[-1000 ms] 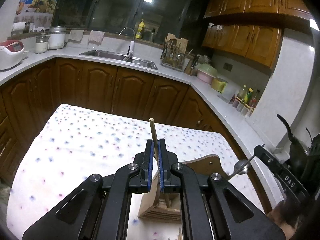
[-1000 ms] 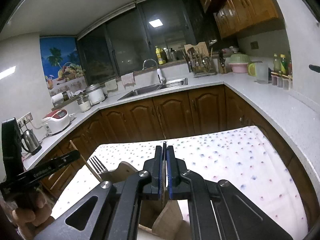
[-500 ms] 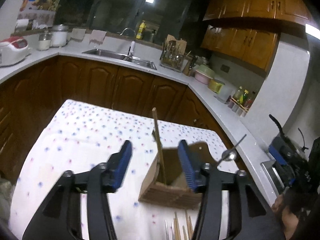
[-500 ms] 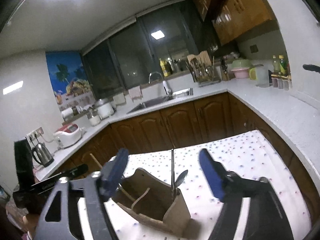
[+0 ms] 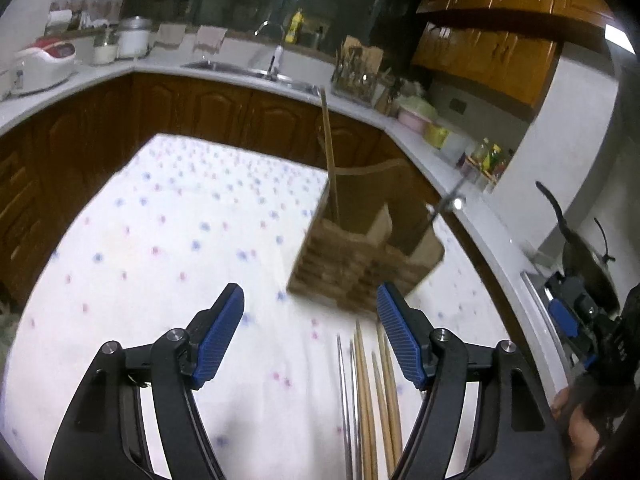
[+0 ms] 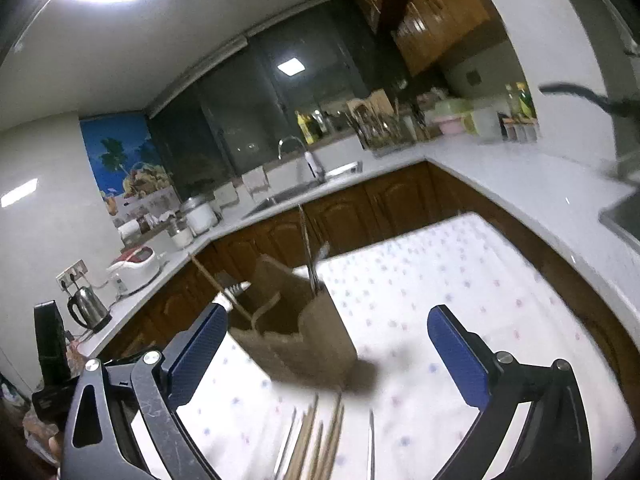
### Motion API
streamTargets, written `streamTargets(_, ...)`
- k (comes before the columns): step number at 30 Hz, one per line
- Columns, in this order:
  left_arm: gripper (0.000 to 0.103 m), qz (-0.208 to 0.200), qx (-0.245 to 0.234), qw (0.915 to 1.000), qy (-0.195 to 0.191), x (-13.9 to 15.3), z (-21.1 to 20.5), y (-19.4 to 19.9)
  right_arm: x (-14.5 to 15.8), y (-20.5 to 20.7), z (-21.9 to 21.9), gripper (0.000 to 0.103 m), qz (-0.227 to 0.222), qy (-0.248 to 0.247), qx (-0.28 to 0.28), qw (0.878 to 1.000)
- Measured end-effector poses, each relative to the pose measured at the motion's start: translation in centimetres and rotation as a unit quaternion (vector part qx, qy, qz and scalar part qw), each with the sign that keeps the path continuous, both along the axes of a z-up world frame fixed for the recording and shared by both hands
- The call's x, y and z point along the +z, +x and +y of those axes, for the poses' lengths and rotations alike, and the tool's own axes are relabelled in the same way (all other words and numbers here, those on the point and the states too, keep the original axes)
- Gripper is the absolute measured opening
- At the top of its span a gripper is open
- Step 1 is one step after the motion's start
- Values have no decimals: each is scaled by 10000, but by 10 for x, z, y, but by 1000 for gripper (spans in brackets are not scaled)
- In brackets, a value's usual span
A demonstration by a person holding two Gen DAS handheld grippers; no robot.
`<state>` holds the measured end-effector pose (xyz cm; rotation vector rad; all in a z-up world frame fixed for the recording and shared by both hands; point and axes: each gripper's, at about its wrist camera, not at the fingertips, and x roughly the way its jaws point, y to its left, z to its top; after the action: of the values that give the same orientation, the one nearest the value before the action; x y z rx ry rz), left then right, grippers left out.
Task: Organize utensils
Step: 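Move both open tools back down to the remaining chopsticks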
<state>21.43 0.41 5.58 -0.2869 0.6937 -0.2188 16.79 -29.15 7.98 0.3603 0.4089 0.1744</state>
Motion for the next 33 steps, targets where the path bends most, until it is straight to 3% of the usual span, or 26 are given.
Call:
streamTargets(16,70,555,-233,9980,172,-49,-22,-35,-65,-49,-2,101,763,-61,22,9971)
streamTargets(29,70,776,-178,9964,275,-64,-19,-29,-85,-44,5,100,1105,-212,149,9935)
streamTargets(33,70,849,-30,9961,251,-69,-8,-25,-90,-35,20,92,1255,-386,362,9907)
